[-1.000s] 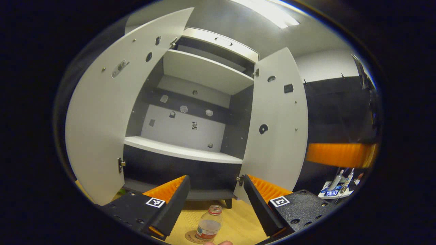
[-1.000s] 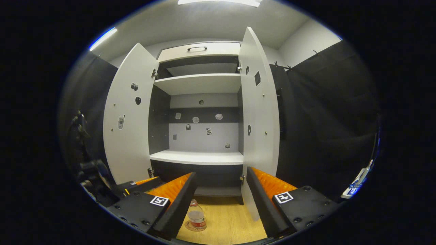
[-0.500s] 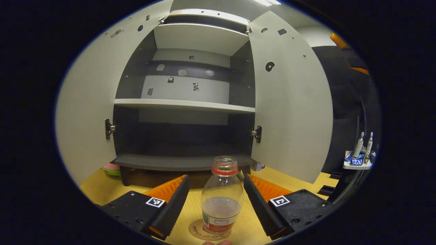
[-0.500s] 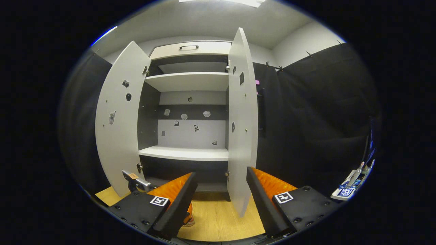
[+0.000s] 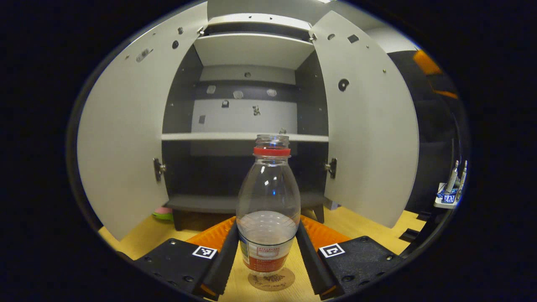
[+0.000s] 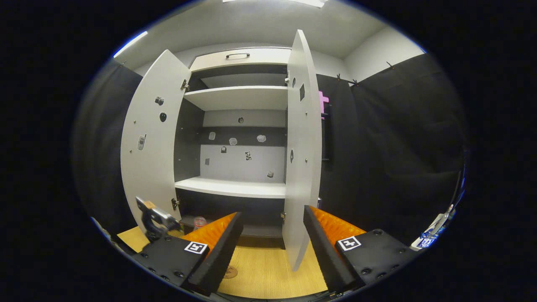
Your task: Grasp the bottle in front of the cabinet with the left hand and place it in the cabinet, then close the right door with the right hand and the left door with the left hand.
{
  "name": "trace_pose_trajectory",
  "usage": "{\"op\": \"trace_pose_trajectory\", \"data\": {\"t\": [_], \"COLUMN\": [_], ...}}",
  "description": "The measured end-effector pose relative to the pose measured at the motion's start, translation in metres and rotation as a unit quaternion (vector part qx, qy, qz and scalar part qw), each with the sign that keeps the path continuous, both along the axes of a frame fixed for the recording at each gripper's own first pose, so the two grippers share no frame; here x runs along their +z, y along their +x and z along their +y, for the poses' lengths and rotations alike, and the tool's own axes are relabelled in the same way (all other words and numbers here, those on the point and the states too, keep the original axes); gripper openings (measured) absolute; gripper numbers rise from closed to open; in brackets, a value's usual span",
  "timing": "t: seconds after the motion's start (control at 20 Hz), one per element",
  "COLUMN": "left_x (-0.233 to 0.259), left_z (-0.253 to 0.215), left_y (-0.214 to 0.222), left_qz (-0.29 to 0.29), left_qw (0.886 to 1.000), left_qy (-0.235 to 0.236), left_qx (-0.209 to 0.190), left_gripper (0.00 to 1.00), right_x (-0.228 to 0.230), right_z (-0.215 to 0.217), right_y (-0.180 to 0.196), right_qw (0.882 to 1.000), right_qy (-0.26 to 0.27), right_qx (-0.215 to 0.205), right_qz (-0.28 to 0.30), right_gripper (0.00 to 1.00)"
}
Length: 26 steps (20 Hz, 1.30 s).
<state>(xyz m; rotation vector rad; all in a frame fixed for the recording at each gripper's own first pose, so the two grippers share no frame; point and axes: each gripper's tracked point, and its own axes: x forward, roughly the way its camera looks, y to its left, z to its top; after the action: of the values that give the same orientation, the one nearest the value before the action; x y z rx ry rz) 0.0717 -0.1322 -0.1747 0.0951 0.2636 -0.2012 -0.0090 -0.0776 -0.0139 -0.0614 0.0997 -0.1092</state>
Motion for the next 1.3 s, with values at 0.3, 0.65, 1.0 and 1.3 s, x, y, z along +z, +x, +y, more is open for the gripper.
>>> {"op": "trace_pose_trajectory", "data": {"t": [0.3, 0.65, 1.0, 1.3], "left_x": [0.158, 0.224, 0.162, 0.108], "left_z": [0.012, 0.009, -0.016, -0.018], "left_y": [0.083, 0.199, 0.297, 0.317], "left_qz": [-0.046, -0.081, -0.023, 0.042], "left_qw": [0.994, 0.989, 0.995, 0.996], "left_qy": [-0.046, -0.018, -0.011, -0.001], "left_qx": [0.086, 0.121, 0.095, 0.078], "left_gripper": [0.75, 0.75, 0.75, 0.76], "right_x": [-0.005, 0.002, -0.006, -0.016], "right_z": [-0.039, -0.1, -0.186, -0.208], "right_y": [0.011, 0.005, -0.014, -0.032], "right_qw": [0.999, 0.998, 0.993, 0.981], "right_qy": [0.033, 0.043, 0.049, 0.039], "right_qx": [0.04, 0.037, -0.107, -0.187], "right_qz": [0.002, -0.013, -0.026, -0.02], "right_gripper": [0.97, 0.97, 0.97, 0.96]}}
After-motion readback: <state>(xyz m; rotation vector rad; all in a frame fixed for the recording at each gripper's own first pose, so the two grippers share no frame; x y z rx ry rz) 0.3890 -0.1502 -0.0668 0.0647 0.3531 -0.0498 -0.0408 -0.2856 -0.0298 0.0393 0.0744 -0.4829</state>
